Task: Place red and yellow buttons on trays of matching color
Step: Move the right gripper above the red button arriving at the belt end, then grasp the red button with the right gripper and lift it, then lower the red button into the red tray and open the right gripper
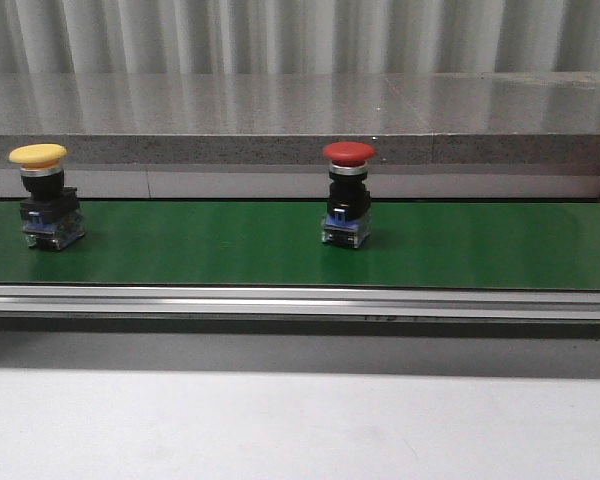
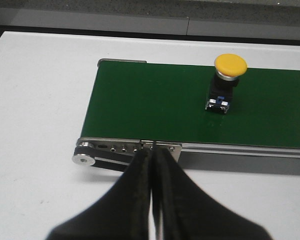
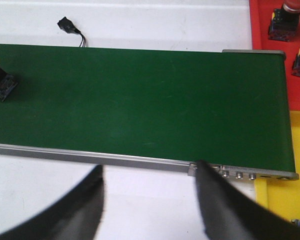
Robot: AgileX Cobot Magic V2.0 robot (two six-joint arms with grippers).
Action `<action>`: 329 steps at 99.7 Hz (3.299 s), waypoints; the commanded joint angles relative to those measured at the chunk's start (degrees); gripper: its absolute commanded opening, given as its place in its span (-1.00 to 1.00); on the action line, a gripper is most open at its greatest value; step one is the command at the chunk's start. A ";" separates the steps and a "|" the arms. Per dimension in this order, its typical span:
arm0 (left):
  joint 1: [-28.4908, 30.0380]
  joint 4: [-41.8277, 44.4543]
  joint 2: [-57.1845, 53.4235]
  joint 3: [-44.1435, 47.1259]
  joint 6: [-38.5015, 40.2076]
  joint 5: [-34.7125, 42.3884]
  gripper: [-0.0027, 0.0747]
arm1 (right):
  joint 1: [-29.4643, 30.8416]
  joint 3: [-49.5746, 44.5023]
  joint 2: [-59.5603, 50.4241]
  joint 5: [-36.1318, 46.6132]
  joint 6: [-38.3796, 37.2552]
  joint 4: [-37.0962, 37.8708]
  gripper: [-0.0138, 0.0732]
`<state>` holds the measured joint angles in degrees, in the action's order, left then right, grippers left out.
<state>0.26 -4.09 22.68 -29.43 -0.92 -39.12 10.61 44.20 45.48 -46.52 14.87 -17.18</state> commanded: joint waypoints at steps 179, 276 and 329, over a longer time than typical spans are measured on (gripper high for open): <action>-0.44 -0.30 0.29 -1.58 -0.03 3.91 -0.98 | 1.15 36.54 39.14 0.79 12.95 -8.81 -0.43; -0.44 -0.30 0.29 -1.58 -0.03 3.91 -0.98 | 24.81 42.96 66.51 25.39 12.42 -8.81 -0.42; -0.44 -0.30 0.29 -1.58 -0.03 3.91 -0.98 | 24.81 43.03 67.70 23.99 12.42 -8.81 0.83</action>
<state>0.26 -3.97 22.68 -29.43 -0.92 -39.12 35.04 85.30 118.45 -24.39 27.18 -24.85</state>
